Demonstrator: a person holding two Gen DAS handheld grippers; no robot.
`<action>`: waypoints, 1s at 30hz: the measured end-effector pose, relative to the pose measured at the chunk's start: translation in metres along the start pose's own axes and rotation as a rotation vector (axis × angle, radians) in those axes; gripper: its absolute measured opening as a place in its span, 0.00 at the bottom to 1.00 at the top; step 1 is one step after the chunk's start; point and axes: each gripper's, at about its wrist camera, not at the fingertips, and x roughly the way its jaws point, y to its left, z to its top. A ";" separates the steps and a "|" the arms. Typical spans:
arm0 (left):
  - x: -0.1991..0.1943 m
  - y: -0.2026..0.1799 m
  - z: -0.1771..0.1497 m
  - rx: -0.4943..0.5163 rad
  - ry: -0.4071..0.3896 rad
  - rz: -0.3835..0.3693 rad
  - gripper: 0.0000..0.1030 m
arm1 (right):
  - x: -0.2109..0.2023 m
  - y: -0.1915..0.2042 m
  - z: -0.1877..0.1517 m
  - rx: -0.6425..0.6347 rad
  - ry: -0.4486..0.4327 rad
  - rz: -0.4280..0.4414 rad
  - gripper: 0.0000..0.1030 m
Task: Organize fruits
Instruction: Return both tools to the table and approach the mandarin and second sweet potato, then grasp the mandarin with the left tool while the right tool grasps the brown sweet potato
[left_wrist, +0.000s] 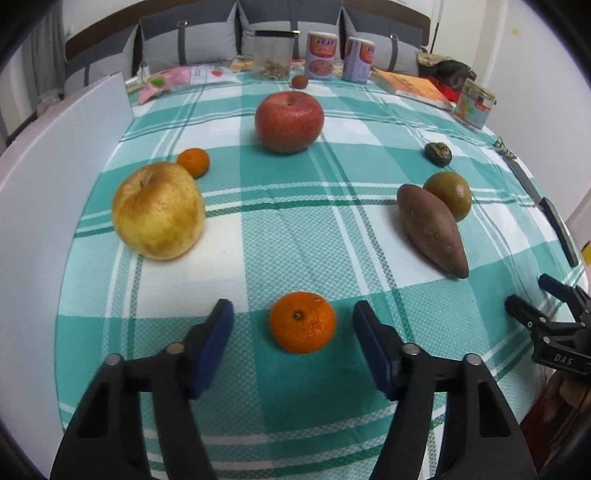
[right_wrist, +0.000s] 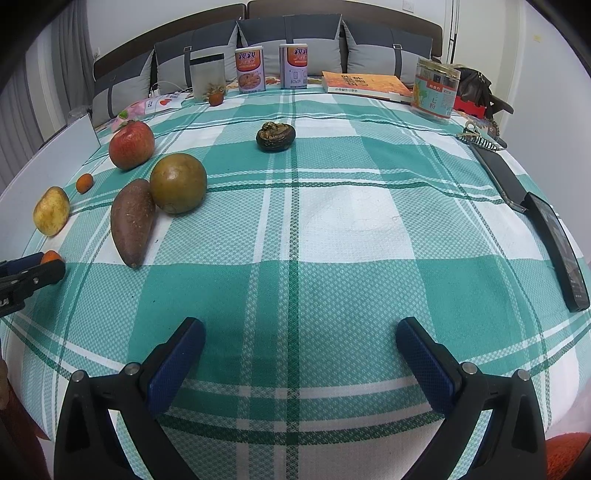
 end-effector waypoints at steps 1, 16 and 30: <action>0.000 -0.001 0.000 0.002 -0.002 0.005 0.62 | 0.000 0.000 0.000 0.000 0.000 0.000 1.00; -0.013 0.012 -0.014 -0.012 0.001 0.003 0.31 | -0.010 0.022 0.033 0.022 0.046 0.272 0.99; -0.029 0.041 -0.023 -0.073 -0.015 0.008 0.31 | 0.054 0.111 0.102 -0.096 0.279 0.218 0.38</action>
